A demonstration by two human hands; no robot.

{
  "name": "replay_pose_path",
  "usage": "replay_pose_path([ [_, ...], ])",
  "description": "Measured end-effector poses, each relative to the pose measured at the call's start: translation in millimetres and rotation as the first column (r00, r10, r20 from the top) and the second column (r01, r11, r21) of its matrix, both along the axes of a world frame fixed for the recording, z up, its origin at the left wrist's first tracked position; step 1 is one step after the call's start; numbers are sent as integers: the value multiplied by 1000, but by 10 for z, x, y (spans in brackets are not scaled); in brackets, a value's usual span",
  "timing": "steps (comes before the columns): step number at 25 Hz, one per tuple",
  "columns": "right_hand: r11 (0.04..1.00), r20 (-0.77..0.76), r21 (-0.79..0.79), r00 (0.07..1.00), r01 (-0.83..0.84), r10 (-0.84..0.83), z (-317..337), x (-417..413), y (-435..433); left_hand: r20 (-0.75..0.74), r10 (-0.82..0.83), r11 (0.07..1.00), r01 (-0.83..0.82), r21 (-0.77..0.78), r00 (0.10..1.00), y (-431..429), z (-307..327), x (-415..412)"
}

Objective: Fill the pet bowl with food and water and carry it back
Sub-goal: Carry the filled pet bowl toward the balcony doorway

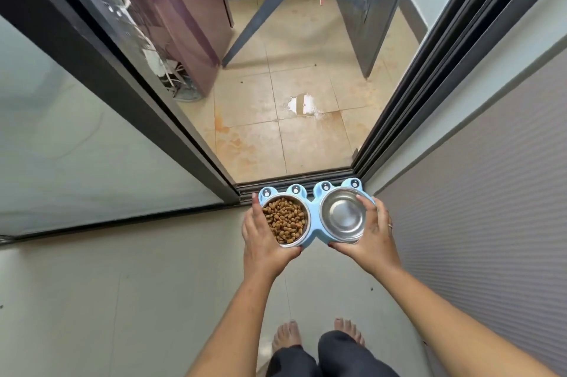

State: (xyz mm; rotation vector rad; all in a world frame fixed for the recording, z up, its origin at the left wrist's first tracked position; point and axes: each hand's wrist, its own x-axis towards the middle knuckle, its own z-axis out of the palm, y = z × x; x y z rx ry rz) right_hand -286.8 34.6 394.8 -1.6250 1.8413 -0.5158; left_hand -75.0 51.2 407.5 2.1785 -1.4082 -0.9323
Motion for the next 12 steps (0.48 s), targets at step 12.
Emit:
replay_pose_path([
  [12,996,-40,26,996,-83,84,-2977,1,-611,70,-25,1000,24,17,997,-472,-2852,0],
])
